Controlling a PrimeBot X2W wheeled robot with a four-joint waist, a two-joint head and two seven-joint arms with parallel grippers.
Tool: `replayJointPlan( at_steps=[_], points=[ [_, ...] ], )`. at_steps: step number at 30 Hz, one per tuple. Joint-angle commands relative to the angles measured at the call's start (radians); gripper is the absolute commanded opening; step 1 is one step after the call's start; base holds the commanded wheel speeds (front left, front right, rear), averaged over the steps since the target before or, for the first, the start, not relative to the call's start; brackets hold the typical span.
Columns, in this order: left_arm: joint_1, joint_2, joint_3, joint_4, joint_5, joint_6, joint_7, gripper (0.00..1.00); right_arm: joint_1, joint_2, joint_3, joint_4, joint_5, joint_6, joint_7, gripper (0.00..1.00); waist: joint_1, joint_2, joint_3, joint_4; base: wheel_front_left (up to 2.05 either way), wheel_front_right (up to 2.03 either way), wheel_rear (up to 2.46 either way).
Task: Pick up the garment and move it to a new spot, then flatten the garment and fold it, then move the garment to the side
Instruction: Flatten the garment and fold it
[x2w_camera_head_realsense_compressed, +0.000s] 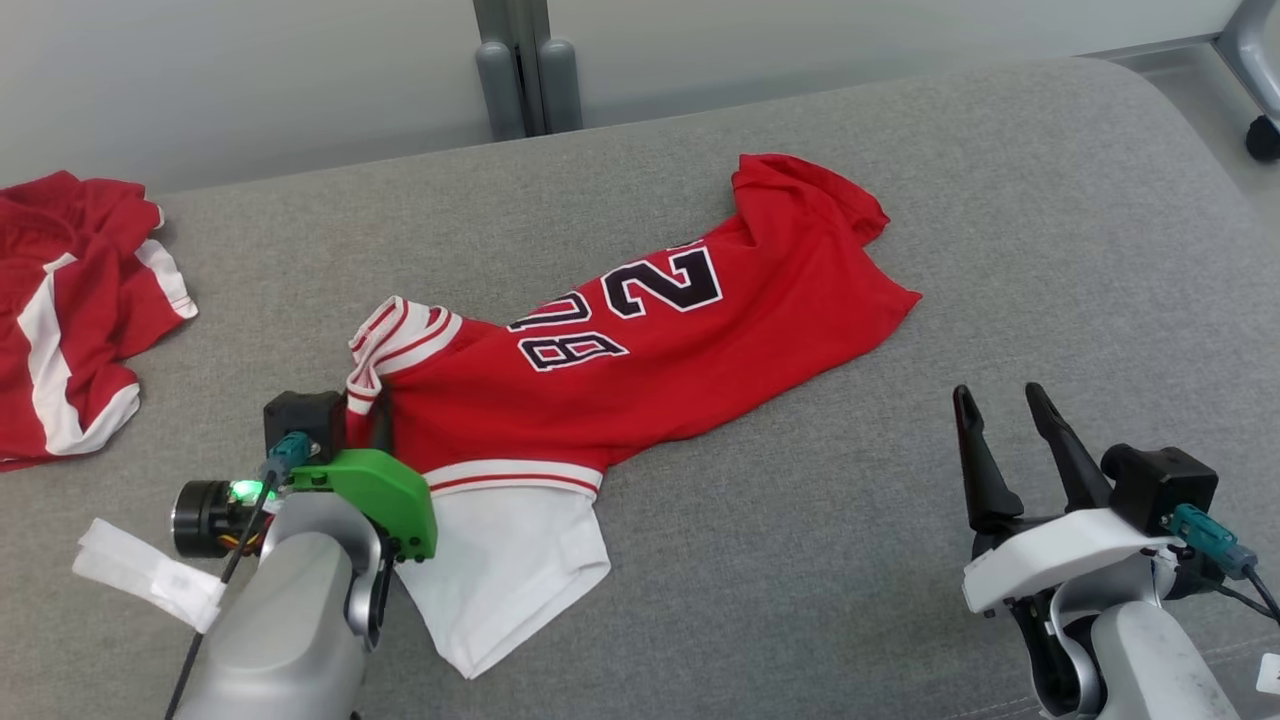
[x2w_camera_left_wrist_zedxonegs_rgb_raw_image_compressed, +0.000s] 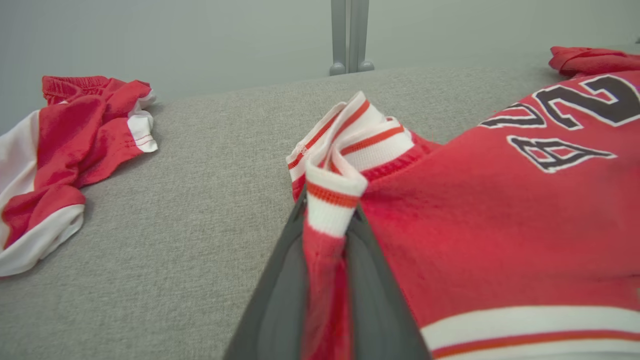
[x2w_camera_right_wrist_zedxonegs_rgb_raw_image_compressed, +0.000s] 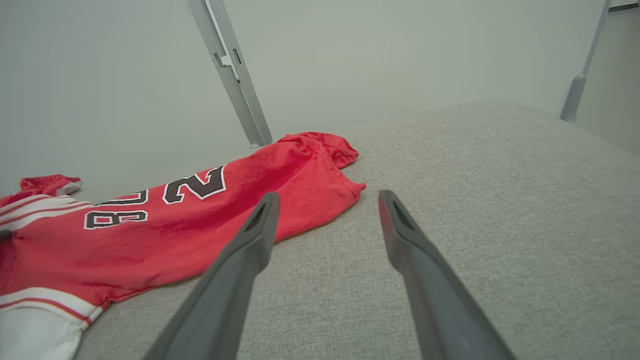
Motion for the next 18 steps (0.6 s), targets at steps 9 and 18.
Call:
replayJointPlan(
  at_steps=[9,18],
  points=[
    [0.097,-0.053,0.068,-0.187,0.063,0.009,-0.003,1.0,-0.016,-0.001,-0.071,0.041,-0.028,-0.001,0.004,1.0,0.0,-0.0001,-0.015,0.06,0.0,0.0,0.0],
    [0.305,-0.086,0.153,-0.489,0.126,0.016,-0.002,1.0,-0.148,-0.049,-0.19,0.22,-0.081,-0.001,0.075,1.0,0.0,-0.0001,-0.026,0.143,0.0,0.0,0.0]
  ],
)
